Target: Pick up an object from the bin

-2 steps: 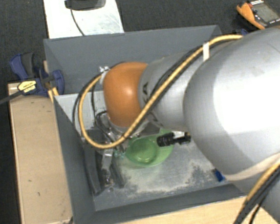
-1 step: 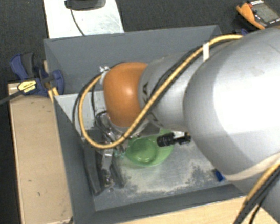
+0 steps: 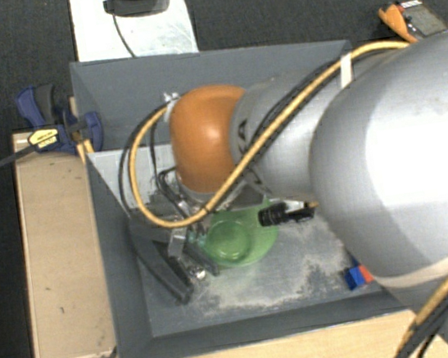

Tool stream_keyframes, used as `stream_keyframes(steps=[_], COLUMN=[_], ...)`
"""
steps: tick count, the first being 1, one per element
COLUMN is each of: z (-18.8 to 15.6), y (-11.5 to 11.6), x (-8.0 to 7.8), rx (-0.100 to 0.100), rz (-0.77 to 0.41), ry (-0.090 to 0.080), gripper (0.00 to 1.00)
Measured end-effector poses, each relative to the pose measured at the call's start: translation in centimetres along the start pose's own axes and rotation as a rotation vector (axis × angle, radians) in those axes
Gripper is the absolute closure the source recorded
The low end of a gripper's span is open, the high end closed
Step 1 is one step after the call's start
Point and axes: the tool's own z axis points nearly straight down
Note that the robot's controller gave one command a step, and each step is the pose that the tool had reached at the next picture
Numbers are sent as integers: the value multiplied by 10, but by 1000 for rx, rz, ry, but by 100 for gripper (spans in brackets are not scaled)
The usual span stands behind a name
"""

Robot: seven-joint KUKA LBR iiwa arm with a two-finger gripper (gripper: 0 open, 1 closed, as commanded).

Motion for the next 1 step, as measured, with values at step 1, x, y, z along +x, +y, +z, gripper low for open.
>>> stream_keyframes(steps=[1], z=[-38], y=[1], x=[-2], rx=[-6], rz=[0], ry=[-6], gripper=[100])
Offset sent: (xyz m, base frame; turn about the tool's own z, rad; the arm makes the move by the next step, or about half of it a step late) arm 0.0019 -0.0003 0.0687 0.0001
